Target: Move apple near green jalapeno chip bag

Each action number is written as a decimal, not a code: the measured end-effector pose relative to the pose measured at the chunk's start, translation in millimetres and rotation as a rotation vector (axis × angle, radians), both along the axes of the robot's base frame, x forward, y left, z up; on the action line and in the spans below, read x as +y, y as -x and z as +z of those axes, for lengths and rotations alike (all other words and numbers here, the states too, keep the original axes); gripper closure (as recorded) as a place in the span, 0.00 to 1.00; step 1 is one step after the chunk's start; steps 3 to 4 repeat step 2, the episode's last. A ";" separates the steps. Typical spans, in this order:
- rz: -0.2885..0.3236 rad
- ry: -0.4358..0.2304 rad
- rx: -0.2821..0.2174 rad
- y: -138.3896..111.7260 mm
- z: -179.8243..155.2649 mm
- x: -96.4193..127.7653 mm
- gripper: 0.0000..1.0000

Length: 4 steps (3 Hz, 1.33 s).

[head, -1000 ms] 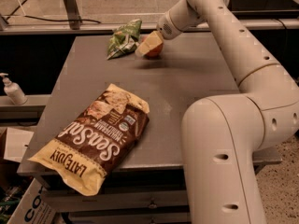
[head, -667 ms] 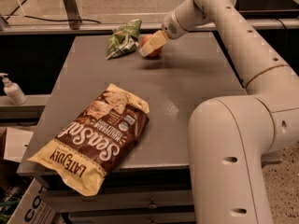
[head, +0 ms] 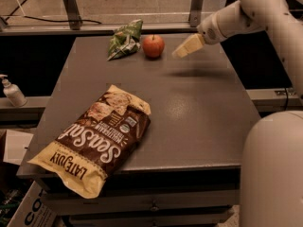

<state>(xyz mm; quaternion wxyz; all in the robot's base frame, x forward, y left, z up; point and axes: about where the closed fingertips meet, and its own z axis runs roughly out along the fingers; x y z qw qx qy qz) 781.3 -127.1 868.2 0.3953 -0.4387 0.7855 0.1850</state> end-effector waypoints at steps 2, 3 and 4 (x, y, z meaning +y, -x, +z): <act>-0.106 0.003 -0.003 31.6 -0.2 -71.5 0.00; -0.106 0.003 -0.003 31.6 -0.2 -71.5 0.00; -0.106 0.003 -0.003 31.6 -0.2 -71.5 0.00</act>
Offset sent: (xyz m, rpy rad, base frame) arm -0.0214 -0.0500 0.0036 -0.0014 -0.0094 -0.0748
